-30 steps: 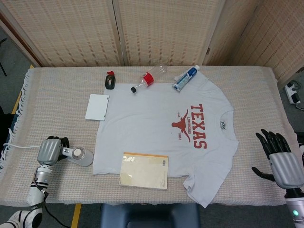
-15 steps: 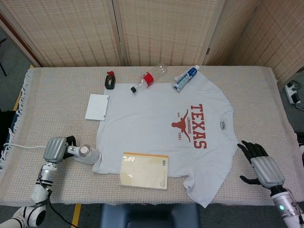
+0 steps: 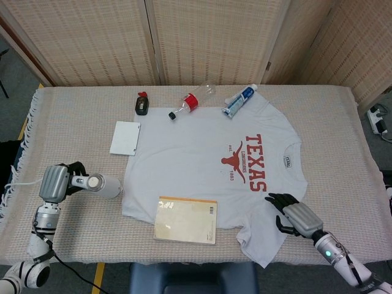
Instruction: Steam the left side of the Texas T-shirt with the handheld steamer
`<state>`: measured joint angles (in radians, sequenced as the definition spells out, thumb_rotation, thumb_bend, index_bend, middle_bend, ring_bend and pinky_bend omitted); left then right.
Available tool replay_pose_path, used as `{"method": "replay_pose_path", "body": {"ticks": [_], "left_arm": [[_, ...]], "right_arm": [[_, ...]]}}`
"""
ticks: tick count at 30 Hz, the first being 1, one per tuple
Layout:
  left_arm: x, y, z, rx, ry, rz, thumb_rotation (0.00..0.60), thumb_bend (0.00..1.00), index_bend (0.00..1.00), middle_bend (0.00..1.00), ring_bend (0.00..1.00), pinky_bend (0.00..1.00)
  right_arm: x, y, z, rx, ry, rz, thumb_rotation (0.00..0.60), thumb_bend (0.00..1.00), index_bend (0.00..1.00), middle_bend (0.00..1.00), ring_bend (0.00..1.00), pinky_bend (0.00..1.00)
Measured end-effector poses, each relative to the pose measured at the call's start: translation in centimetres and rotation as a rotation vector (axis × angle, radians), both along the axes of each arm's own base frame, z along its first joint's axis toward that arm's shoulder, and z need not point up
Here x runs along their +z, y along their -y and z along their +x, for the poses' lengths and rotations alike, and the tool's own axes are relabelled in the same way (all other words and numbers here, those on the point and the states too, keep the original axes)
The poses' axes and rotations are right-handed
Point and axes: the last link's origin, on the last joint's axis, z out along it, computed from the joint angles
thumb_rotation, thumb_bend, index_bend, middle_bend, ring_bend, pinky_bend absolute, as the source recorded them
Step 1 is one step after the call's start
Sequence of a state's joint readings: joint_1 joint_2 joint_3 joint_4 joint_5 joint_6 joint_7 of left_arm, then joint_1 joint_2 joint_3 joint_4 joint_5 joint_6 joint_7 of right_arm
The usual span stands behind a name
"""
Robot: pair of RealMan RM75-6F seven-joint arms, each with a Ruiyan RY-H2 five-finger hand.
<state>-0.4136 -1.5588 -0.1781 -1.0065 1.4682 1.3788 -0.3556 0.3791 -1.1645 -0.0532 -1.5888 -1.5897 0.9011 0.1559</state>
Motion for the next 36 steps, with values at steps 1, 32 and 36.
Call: {"method": "replay_pose_path", "body": {"ticks": [1, 32, 36], "left_arm": [[0.1, 0.0, 0.4, -0.011, 0.008, 0.000, 0.600, 0.39, 0.95, 1.00, 0.89, 0.71], [-14.0, -8.1, 15.5, -0.188, -0.247, -0.089, 0.600, 0.39, 0.95, 1.00, 0.88, 0.73], [-15.0, -8.7, 14.9, -0.143, -0.291, -0.084, 0.600, 0.39, 0.95, 1.00, 0.88, 0.73]], "right_arm": [[-0.4, 0.1, 0.1, 0.007, 0.002, 0.009, 0.093, 0.78, 0.00, 0.02, 0.00, 0.00], [-4.7, -0.4, -0.6, 0.217, 0.000, -0.019, 0.140, 0.78, 0.00, 0.03, 0.00, 0.00], [-4.6, -0.4, -0.5, 0.212, 0.001, -0.023, 0.143, 0.78, 0.00, 0.03, 0.00, 0.00]]}}
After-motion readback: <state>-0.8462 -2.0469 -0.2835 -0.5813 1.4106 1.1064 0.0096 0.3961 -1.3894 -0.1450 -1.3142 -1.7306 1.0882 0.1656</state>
